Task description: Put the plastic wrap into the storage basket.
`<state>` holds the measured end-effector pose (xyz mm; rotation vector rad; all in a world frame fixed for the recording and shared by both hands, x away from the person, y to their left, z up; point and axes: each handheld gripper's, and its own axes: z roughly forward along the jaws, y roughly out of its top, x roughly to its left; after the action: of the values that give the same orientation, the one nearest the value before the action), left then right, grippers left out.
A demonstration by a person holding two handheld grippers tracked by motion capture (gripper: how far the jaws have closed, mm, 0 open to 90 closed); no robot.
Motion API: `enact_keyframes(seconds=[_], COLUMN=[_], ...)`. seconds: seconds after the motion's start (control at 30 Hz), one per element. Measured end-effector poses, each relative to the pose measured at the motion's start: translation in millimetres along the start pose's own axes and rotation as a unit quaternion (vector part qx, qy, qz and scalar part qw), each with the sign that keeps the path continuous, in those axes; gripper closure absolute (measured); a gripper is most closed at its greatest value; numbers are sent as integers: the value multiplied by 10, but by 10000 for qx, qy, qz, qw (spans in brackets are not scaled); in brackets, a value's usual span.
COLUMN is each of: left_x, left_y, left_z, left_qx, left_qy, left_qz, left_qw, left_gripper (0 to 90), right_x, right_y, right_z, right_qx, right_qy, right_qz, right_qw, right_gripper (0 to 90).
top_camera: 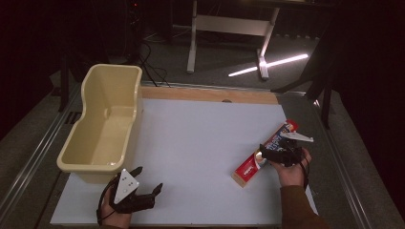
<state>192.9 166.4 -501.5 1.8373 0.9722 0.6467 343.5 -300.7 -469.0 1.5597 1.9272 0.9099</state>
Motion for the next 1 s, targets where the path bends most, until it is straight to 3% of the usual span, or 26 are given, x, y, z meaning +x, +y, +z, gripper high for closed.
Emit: enact_keyframes(seconds=[0.17, 0.37, 0.5, 0.63, 0.7, 1.0], left_x=[-8, -8, -13, -18, -19, -26], left_y=[-1, -3, -3, -4, -5, -6], left_z=[1, 0, 7, 8, 5, 4], left_qx=[2, 11, 22, 28, 31, 25], left_qy=[-3, -3, -16, -26, -28, -50], left_qz=[11, 15, 24, 36, 38, 41], left_qw=[10000, 10000, 10000, 10000, 10000, 10000], left_gripper=[152, 152, 152, 152, 152, 152], right_x=[12, 53, 163, 321, 402, 671], right_y=[74, 67, 66, 59, 45, -69], right_z=[104, 136, 140, 149, 161, 206], right_qx=[61, -19, -110, -59, 53, 635], right_qy=[-110, 97, 481, 1051, 1151, 1474], right_qz=[85, 46, -262, -663, -755, -1028], right_qw=[9999, 9999, 9984, 9922, 9905, 9817], right_gripper=[96, 169, 479, 760, 868, 900])
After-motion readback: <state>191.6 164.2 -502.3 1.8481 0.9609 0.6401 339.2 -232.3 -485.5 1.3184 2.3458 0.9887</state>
